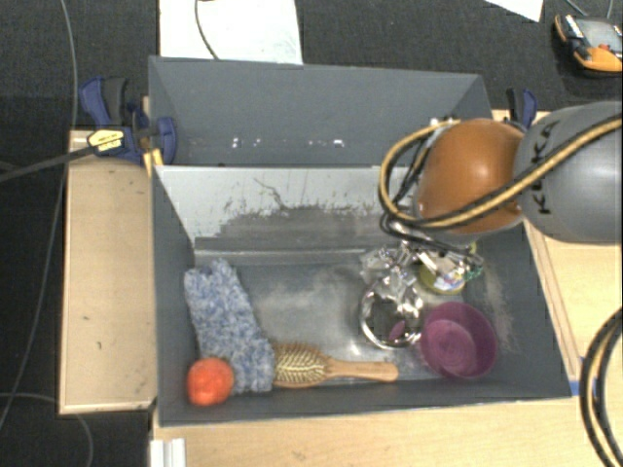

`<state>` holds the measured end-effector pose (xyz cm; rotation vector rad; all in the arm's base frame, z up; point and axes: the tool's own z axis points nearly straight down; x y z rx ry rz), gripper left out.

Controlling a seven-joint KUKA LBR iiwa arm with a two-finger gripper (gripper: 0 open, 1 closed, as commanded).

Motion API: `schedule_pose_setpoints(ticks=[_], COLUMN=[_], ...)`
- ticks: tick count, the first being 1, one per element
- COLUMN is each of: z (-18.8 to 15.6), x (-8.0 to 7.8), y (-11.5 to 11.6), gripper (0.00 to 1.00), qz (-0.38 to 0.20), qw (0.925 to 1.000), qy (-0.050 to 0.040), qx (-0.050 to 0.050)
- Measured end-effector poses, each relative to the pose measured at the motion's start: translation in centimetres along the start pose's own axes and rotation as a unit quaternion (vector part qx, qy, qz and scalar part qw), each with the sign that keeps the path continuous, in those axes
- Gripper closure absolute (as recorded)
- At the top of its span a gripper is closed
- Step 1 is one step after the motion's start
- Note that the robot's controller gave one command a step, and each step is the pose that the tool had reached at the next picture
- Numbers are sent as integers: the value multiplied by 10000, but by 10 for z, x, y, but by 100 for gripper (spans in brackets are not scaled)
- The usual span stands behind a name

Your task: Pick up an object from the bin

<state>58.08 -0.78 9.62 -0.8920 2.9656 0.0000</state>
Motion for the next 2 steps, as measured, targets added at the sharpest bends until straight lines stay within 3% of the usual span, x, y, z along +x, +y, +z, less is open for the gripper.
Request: schedule_pose_setpoints(ticks=[2], z=[17], x=[13], y=[-2], gripper=[100], qz=[-239], qw=[9997], qy=[-26], qx=[1])
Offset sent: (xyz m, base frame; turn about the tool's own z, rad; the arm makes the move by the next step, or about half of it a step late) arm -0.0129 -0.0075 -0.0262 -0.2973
